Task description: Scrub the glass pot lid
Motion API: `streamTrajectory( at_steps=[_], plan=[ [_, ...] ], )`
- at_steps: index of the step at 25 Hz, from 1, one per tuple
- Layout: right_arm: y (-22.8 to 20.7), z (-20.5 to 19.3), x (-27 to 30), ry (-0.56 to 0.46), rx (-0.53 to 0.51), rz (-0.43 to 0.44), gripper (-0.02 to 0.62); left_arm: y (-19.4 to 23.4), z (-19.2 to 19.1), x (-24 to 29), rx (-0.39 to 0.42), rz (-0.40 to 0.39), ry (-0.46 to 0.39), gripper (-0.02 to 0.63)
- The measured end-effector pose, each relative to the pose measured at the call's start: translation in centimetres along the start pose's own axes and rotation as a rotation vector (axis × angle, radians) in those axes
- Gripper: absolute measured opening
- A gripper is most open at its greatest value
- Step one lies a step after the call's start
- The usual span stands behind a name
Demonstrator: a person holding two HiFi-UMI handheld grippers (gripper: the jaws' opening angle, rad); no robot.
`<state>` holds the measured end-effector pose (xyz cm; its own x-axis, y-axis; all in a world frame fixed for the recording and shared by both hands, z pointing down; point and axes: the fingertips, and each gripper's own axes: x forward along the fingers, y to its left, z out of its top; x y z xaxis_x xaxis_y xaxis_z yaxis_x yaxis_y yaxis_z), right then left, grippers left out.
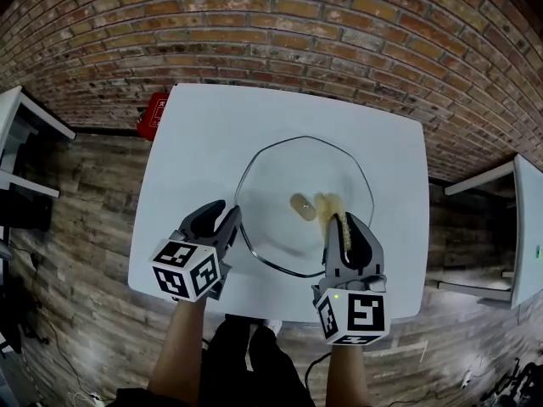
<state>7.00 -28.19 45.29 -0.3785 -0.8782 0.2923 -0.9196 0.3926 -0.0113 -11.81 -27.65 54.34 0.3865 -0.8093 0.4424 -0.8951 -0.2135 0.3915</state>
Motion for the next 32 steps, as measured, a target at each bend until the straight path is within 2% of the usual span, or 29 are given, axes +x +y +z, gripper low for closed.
streamTrajectory(
  at_steps=[6,10,18,26,32],
  plan=[
    [0.3,0.0,0.9,0.005,-0.005,0.008,0.058,0.3,-1.0,0.8,-0.061,-0.014,0.042,0.133],
    [0.2,-0.2,1.2,0.012,-0.007,0.014,0.058,0.4,-1.4,1.1,-0.131,-0.026,0.040,0.133],
    [0.1,-0.3,1.7,0.014,-0.009,0.018,0.058,0.2,-2.4,1.9,-0.105,-0.037,0.090,0.133],
    [0.7,0.0,2.3,0.011,-0.018,0.033,0.058,0.2,-2.6,2.3,-0.137,-0.056,0.092,0.133],
    [2.0,1.0,3.4,-0.003,-0.028,0.064,0.058,0.1,-2.7,2.3,-0.128,-0.064,0.107,0.133]
  ],
)
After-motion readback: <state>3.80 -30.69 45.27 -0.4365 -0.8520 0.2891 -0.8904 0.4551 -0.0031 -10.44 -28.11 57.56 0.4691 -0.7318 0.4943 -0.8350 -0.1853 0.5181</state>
